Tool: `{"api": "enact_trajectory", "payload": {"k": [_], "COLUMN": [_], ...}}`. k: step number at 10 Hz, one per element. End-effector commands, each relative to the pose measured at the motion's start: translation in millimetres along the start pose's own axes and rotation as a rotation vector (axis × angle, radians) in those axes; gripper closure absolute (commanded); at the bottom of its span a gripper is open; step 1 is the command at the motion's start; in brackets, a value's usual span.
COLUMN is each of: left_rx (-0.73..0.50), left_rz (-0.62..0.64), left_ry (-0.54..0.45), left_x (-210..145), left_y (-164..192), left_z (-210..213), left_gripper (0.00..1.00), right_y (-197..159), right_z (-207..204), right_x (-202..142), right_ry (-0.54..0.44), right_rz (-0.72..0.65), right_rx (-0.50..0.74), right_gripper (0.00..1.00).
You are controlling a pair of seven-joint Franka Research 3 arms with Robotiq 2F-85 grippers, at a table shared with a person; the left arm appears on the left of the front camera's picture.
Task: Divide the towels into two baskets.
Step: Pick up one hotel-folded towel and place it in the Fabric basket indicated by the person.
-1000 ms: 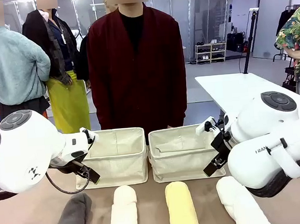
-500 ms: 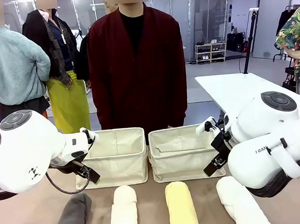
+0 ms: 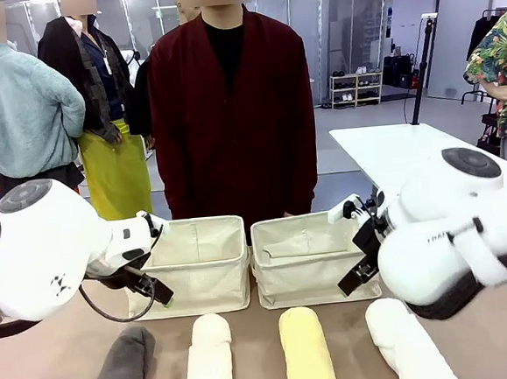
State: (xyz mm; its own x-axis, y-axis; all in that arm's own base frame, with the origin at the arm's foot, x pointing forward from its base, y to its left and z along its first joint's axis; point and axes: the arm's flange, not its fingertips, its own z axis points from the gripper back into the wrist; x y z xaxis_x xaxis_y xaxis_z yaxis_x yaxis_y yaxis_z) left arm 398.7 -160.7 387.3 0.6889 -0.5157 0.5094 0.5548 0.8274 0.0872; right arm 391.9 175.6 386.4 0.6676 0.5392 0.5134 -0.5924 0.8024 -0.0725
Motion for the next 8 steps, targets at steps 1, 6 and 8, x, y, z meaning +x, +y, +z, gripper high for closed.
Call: {"api": "enact_trajectory", "payload": {"k": [1,6,8], "left_rx": [-0.161,-0.794,-1.004], "left_rz": [0.023,0.249,0.339], "left_ry": [0.0,0.011,-0.117], "left_x": [9,-17,-51], "left_y": [16,105,156], "left_z": [45,94,109], "left_gripper": [0.0,0.0,0.0], "right_y": [-21,-86,-139], "right_z": [38,86,118], "right_x": [8,-5,-41], "right_ry": [0.005,-0.04,-0.153], "right_rz": [-0.052,-0.293,-0.447], "right_rx": [0.153,0.58,0.837], "right_gripper": [0.0,0.0,0.0]}}
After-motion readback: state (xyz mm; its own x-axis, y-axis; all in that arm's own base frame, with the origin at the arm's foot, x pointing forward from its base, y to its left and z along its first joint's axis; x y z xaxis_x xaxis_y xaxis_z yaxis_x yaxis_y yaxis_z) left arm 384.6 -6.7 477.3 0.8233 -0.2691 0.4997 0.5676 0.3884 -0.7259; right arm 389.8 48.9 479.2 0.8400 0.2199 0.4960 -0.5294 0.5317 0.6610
